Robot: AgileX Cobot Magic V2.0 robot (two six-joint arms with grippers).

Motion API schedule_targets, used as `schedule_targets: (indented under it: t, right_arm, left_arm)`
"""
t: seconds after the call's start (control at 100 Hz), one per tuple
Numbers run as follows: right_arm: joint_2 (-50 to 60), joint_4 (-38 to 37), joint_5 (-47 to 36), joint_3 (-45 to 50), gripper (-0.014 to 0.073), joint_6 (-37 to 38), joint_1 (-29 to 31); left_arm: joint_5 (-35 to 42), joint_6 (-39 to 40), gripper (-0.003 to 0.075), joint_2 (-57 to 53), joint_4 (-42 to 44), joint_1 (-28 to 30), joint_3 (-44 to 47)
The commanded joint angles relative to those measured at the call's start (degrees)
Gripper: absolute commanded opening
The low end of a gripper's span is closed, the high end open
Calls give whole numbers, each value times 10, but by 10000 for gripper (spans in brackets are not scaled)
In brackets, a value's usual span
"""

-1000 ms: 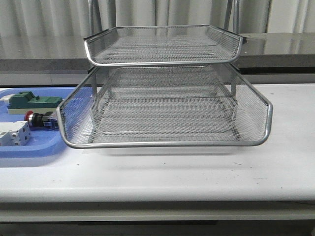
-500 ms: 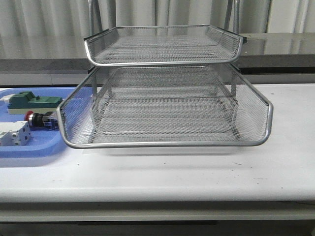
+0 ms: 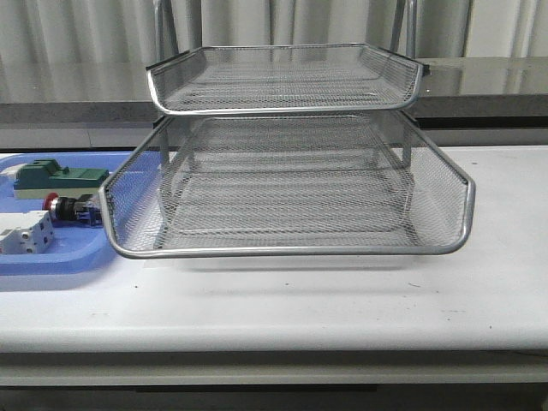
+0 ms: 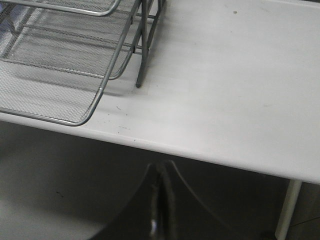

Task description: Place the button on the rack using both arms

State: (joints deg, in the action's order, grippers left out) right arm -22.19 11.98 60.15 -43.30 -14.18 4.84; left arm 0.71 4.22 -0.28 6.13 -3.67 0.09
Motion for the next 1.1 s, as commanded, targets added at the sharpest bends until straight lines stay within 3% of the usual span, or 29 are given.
schedule_targets:
  t: [0.0, 1.09]
  right_arm:
    - [-6, 11, -39, -17, -60, -2, -3]
    - [-6, 11, -39, -17, -60, -2, -3]
  left_arm:
    - [47, 6, -20, -18, 0, 1, 27]
    - [61, 6, -20, -18, -26, 1, 18]
